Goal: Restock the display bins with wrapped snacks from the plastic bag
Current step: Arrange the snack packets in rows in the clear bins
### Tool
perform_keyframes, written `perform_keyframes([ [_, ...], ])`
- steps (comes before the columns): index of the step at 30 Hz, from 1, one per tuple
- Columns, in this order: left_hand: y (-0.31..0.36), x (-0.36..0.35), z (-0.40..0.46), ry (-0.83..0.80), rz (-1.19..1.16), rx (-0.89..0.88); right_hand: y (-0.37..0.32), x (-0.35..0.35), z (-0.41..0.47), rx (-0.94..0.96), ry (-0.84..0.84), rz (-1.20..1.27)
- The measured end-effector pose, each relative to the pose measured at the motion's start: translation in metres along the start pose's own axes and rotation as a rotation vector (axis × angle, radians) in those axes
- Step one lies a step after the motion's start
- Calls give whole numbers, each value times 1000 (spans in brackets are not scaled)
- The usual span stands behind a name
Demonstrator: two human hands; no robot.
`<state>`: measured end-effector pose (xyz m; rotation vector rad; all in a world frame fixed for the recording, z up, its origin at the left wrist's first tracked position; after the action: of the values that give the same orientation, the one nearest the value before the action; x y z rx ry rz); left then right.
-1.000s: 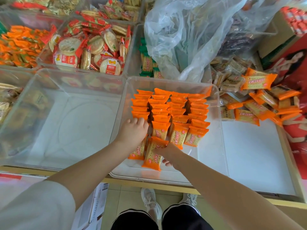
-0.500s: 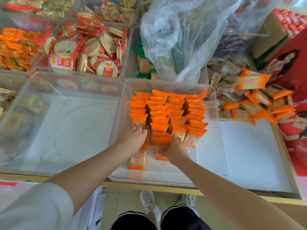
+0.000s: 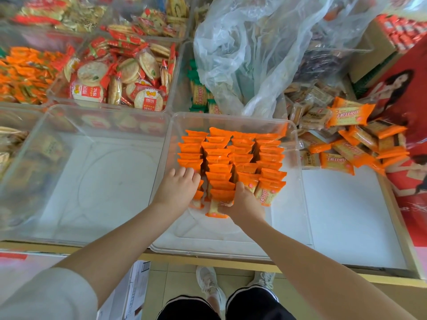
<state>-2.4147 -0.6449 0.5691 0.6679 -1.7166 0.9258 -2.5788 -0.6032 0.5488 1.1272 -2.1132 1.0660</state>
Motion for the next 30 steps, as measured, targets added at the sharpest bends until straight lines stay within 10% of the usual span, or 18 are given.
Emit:
perform_keyframes([
  [9,16,35,10,-5,-256,-89,19,66,-22,173,39,96],
  [17,83,99,70,180,-462,-329,118,171,-11,103,468,224],
  [30,197,132,219,-112,-548,-189,277,248,114,-53,261,-358],
])
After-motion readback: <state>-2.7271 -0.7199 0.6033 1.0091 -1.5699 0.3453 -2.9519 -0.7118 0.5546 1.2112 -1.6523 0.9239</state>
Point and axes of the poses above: each hand's wrist, its own z-axis towards the middle knuckle, its own x-axis out of the back of the hand, y = z × x, the point moved 1 cm from there along z, towards the middle knuckle, and after that the axes turned 10 degrees about -y, right-handed, at the moved point
